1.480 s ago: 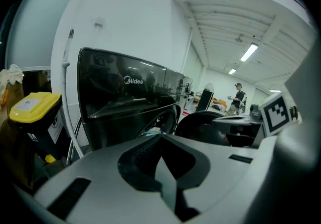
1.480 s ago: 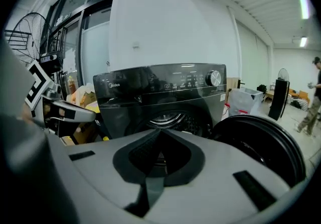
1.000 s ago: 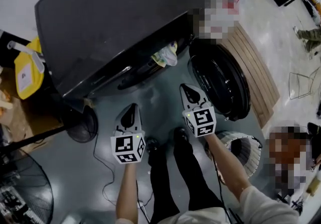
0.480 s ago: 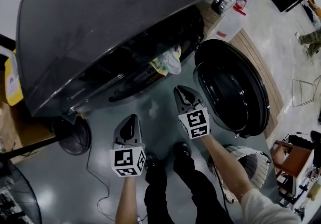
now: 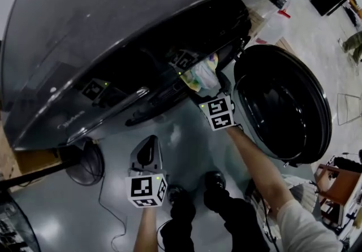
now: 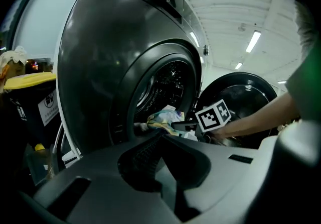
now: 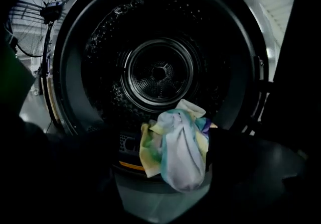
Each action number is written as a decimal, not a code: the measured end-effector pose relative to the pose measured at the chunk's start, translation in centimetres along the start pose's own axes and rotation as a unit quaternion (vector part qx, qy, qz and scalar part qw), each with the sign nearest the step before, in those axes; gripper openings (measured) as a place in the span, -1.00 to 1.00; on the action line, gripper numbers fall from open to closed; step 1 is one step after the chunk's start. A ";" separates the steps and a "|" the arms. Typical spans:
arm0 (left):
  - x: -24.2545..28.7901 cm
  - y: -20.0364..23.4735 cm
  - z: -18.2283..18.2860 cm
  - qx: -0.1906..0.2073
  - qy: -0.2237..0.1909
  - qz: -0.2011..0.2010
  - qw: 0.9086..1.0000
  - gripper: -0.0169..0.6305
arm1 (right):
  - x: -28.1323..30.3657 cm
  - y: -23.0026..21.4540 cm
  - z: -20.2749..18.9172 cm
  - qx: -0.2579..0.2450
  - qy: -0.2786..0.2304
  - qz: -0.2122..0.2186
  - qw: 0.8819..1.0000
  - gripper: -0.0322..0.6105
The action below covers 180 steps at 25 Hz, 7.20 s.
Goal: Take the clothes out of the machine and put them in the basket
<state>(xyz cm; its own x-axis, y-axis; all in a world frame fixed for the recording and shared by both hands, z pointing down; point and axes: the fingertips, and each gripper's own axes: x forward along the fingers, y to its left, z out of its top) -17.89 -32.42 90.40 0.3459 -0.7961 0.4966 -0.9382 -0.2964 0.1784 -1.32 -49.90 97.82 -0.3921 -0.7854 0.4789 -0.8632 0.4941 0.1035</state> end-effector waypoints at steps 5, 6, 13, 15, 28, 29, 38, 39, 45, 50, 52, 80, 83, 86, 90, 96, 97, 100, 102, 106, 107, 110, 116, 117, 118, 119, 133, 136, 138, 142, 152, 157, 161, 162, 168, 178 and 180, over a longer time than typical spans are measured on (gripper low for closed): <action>1.7 1.2 -2.2 0.000 -0.004 -0.001 1.000 -0.89 | 4.9 -0.8 -2.9 -0.010 0.029 -0.013 0.999 0.79; 2.0 1.4 -2.5 0.002 -0.005 -0.001 1.000 -0.89 | 5.5 -1.0 -3.5 -0.017 0.035 -0.018 0.999 0.79; 3.4 1.8 -4.4 -0.001 -0.007 -0.005 1.000 -0.89 | 6.9 -0.8 -4.9 -0.046 0.024 -0.008 0.999 0.78; 3.4 1.6 -4.5 -0.002 -0.007 -0.006 1.000 -0.89 | 6.8 -0.7 -5.0 -0.045 0.024 -0.004 0.999 0.77; 1.6 1.5 -2.3 0.003 -0.015 -0.007 1.000 -0.89 | 4.0 -0.4 -4.7 -0.019 0.074 -0.020 0.997 -0.61; 1.3 1.3 -1.8 0.003 -0.014 -0.009 1.000 -0.89 | 3.4 -0.3 -4.1 -0.015 0.072 -0.020 0.997 -0.63; -3.3 -1.5 4.0 0.004 -0.001 -0.021 1.000 -0.89 | -4.7 1.8 3.3 0.021 0.042 0.001 0.999 -0.66; -3.8 -1.9 4.9 0.004 -0.001 -0.022 1.000 -0.89 | -5.9 2.1 4.1 0.026 0.039 0.003 0.999 -0.66; -7.4 -4.1 12.6 0.002 -0.022 -0.029 0.999 -0.89 | -13.6 2.4 11.1 0.072 0.013 0.000 0.997 -0.67; -11.0 -5.6 18.8 -0.001 -0.033 -0.025 0.999 -0.89 | -20.9 1.8 17.9 0.104 -0.013 -0.007 0.994 -0.68; -12.8 -6.2 21.4 -0.002 -0.038 -0.023 0.999 -0.89 | -24.0 1.6 20.9 0.114 -0.025 -0.011 0.993 -0.68; -29.7 -17.8 46.1 0.045 -0.106 -0.072 0.991 -0.89 | -56.3 -3.7 48.3 0.130 -0.156 -0.086 0.975 -0.71; -30.1 -18.3 47.8 0.060 -0.109 -0.084 0.989 -0.89 | -58.2 -4.1 49.5 0.128 -0.170 -0.102 0.972 -0.71; -30.6 -19.3 48.8 0.066 -0.117 -0.103 0.986 -0.89 | -60.1 -4.3 49.8 0.127 -0.176 -0.121 0.969 -0.71; -30.7 -20.9 49.1 0.083 -0.115 -0.139 0.980 -0.89 | -62.4 -4.1 49.5 0.135 -0.179 -0.154 0.962 -0.71; -30.0 -25.1 48.8 0.112 -0.104 -0.209 0.966 -0.89 | -67.0 -4.6 47.6 0.155 -0.181 -0.221 0.946 -0.71; -29.9 -26.1 48.7 0.118 -0.102 -0.222 0.963 -0.89 | -68.0 -4.7 47.0 0.159 -0.180 -0.234 0.942 -0.71; -29.8 -29.2 47.9 0.132 -0.095 -0.260 0.952 -0.89 | -71.2 -4.7 45.4 0.170 -0.180 -0.271 0.930 -0.71; -30.2 -32.3 46.8 0.144 -0.089 -0.292 0.941 -0.89 | -74.1 -4.7 43.8 0.177 -0.177 -0.301 0.920 -0.71; -31.0 -39.7 44.2 0.173 -0.069 -0.361 0.914 -0.89 | -80.8 -5.4 40.4 0.191 -0.169 -0.371 0.893 -0.71; -31.2 -41.3 43.7 0.179 -0.064 -0.375 0.907 -0.89 | -82.4 -5.5 39.7 0.194 -0.168 -0.387 0.886 -0.71; -32.1 -46.2 41.9 0.193 -0.053 -0.413 0.888 -0.89 | -87.1 -5.9 37.5 0.197 -0.164 -0.431 0.865 -0.71; -34.0 -57.0 39.1 0.224 -0.048 -0.474 0.850 -0.89 | -96.5 -7.5 32.8 0.205 -0.158 -0.500 0.826 -0.71; -34.4 -59.0 38.3 0.228 -0.044 -0.485 0.843 -0.89 | -98.0 -7.8 31.8 0.208 -0.156 -0.510 0.820 -0.71; -34.8 -61.0 37.4 0.232 -0.039 -0.495 0.836 -0.89 | -99.5 -8.0 30.8 0.211 -0.153 -0.520 0.814 -0.71; -35.2 -62.9 36.5 0.238 -0.036 -0.505 0.829 -0.89 | -100.9 -8.3 29.7 0.214 -0.150 -0.527 0.809 -0.71; -38.9 -77.1 25.5 0.279 0.029 -0.550 0.787 -0.89 | -111.1 -9.0 16.8 0.281 -0.113 -0.557 0.773 -0.71; -38.3 -77.4 24.0 0.284 0.045 -0.543 0.789 -0.89 | -110.8 -8.9 14.3 0.303 -0.103 -0.552 0.770 -0.71; -37.9 -77.8 23.2 0.287 0.054 -0.538 0.791 -0.89 | -110.4 -9.0 12.4 0.320 -0.095 -0.546 0.768 -0.71; -37.5 -77.9 21.6 0.293 0.068 -0.527 0.795 -0.89 | -109.0 -8.8 8.0 0.353 -0.072 -0.530 0.768 -0.71; -35.0 -76.3 18.5 0.298 0.099 -0.494 0.811 -0.89 | -102.2 -8.7 -3.2 0.429 -0.003 -0.474 0.769 -0.65; -34.4 -76.3 17.5 0.299 0.107 -0.486 0.814 -0.89 | -100.0 -7.5 -8.3 0.448 0.057 -0.452 0.769 0.16; -34.1 -76.4 17.5 0.295 0.104 -0.485 0.817 -0.89 | -100.1 -6.6 -8.3 0.443 0.056 -0.455 0.770 0.15; -34.1 -76.5 17.6 0.294 0.104 -0.486 0.816 -0.89 | -100.2 -6.6 -8.2 0.443 0.054 -0.456 0.770 0.15; -34.8 -76.7 18.0 0.290 0.099 -0.489 0.816 -0.89 | -101.6 -7.4 -6.9 0.426 0.046 -0.470 0.772 -0.35; -34.7 -75.1 21.7 0.271 0.073 -0.477 0.833 -0.89 | -102.1 -10.1 -1.1 0.375 0.010 -0.474 0.797 -0.83; -34.6 -74.3 22.9 0.266 0.064 -0.471 0.839 -0.89 | -101.6 -10.7 0.5 0.356 0.008 -0.471 0.807 -0.83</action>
<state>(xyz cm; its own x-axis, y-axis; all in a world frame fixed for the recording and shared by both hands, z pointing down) 40.03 5.05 40.54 0.8974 -0.0237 0.4405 -0.1024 -0.9825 0.1557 47.58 24.44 47.62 0.5442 -0.6800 0.4914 -0.7418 -0.6636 -0.0968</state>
